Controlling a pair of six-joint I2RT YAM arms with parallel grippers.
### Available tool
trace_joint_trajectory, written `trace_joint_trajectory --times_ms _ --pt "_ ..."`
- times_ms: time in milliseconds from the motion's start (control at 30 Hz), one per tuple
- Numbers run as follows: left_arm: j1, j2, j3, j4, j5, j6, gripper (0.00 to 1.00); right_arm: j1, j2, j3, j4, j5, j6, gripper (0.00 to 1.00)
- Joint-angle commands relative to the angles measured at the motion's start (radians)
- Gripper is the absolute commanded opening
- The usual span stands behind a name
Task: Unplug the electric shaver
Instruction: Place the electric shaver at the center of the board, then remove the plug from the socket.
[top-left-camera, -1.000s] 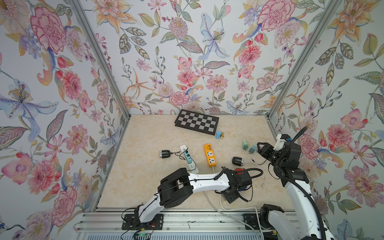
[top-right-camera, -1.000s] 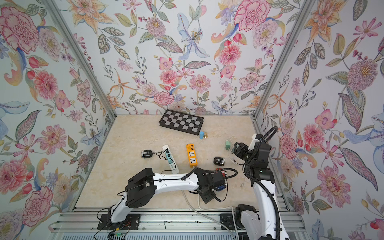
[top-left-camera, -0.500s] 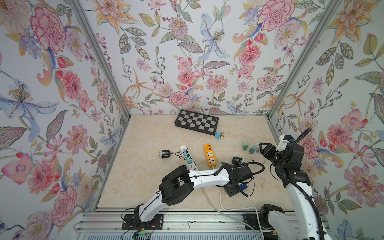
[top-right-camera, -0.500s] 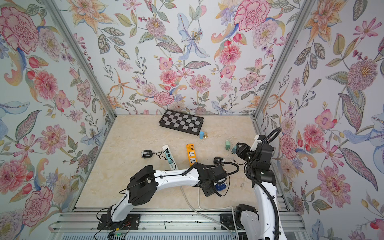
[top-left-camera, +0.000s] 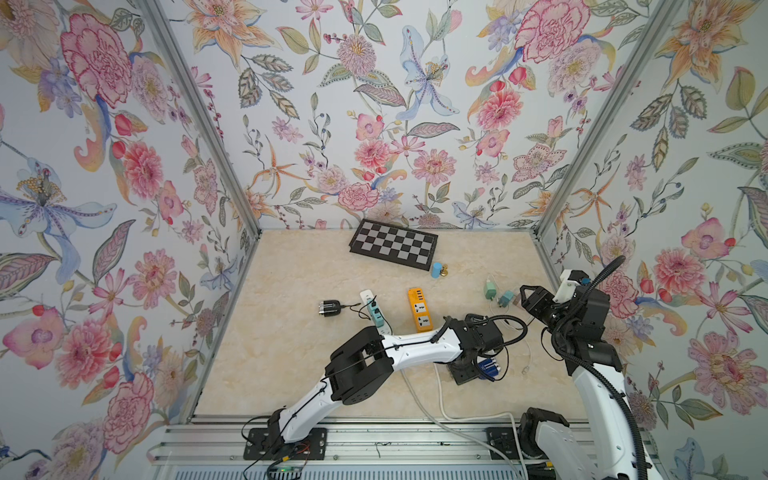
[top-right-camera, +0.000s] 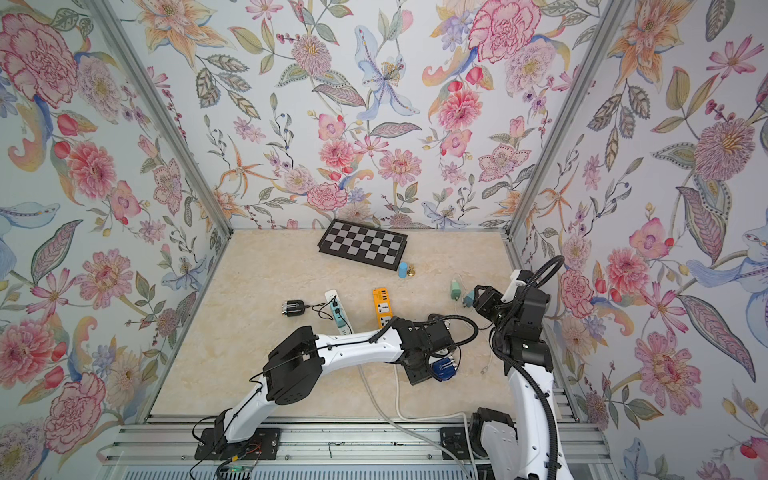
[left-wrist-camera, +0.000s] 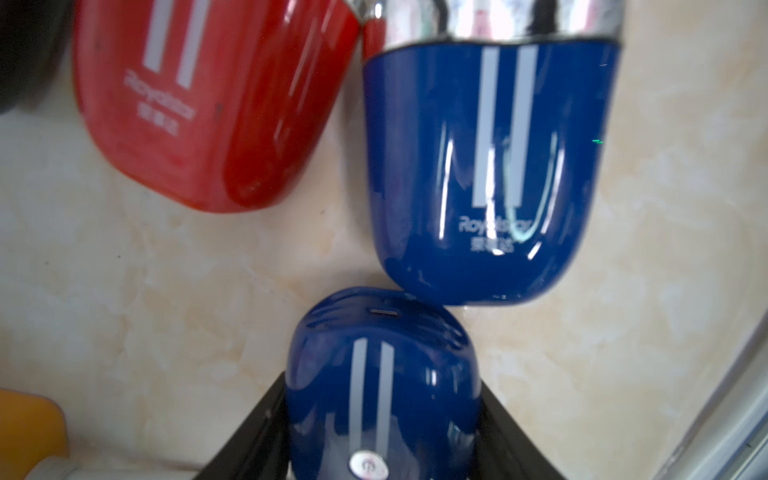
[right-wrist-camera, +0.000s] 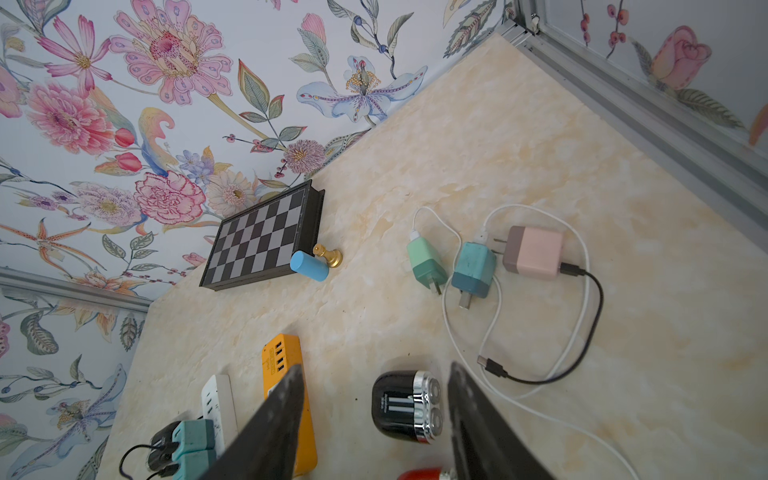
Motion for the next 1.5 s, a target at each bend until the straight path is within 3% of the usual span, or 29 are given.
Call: trace_joint_trajectory --times_ms 0,467,867,1000,1233,1467 --pt "0.012 0.02 0.024 -0.036 0.008 0.054 0.45 -0.009 -0.003 -0.016 -0.012 0.0 -0.014 0.57" --pt "0.009 -0.005 0.026 -0.024 -0.007 0.05 0.76 -0.012 -0.008 -0.028 -0.013 -0.012 -0.01 0.59" --pt "0.01 -0.083 0.102 -0.049 -0.089 0.026 0.79 -0.005 -0.014 0.039 -0.014 -0.072 -0.04 0.61" --pt "0.037 -0.158 0.068 -0.059 -0.123 -0.012 0.79 0.026 0.001 0.06 -0.014 -0.091 -0.058 0.61" --pt "0.176 -0.359 -0.039 -0.049 -0.167 -0.152 0.79 0.233 0.085 0.133 -0.04 -0.036 -0.157 0.61" --pt "0.413 -0.535 -0.107 -0.091 -0.24 -0.354 0.77 0.645 0.239 0.193 -0.06 0.201 -0.282 0.61"
